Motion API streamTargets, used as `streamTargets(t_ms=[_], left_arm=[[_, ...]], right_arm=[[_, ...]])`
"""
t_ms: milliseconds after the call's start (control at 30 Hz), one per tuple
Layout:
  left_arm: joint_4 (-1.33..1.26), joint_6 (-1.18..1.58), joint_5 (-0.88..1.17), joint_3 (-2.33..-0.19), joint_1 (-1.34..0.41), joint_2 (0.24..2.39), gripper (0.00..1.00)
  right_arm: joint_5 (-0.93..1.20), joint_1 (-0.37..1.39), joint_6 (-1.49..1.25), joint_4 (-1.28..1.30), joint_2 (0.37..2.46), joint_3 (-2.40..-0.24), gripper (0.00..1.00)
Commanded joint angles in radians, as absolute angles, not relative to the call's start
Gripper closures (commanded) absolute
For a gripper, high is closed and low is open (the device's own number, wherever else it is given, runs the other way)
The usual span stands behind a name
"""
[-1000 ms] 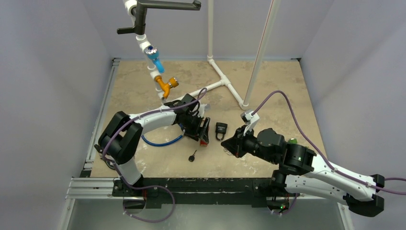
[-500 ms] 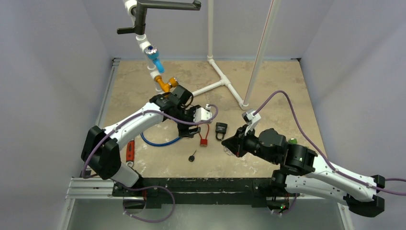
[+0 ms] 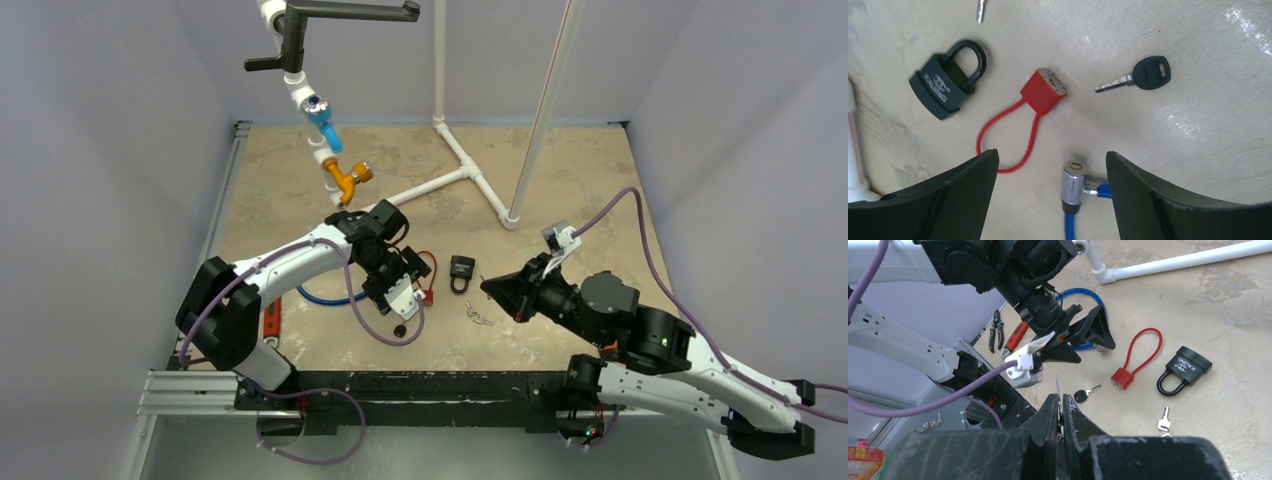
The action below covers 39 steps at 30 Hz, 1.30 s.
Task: Unlock with the key
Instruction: Adjust the lock at the center of the board.
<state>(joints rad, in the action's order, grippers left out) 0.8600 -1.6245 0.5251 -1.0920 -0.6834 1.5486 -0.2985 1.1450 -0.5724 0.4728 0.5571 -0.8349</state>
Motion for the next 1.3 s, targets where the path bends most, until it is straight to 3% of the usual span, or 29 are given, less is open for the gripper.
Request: streamTargets(t_ms=[0, 733, 833, 967, 1267], left_arm=[[0.864, -1.899, 0.617, -1.100, -0.736, 1.566, 0.21], [0.867, -2.321, 0.477, -1.241, -0.786, 1.843, 0.24], [0.861, -2.389, 0.462, -1.245, -0.787, 1.865, 0.30], [0.922, -2.500, 0.436, -1.280, -0.787, 1.892, 0.44], [0.956, -2.678, 0.382, -1.259, -0.804, 1.893, 0.42]], right_arm=[[-0.344, 1.144, -0.583, 0.517, 0.530, -0.900, 1.00], [-0.344, 1.145, -0.587, 0.567, 0.528, -0.966, 1.00], [-0.342, 1.144, -0.580, 0.571, 0.531, -0.972, 1.00], [-0.338, 1.145, -0.583, 0.572, 0.535, -0.972, 1.00], [-0.334, 1.144, -0.583, 0.575, 0.531, -0.964, 1.00]])
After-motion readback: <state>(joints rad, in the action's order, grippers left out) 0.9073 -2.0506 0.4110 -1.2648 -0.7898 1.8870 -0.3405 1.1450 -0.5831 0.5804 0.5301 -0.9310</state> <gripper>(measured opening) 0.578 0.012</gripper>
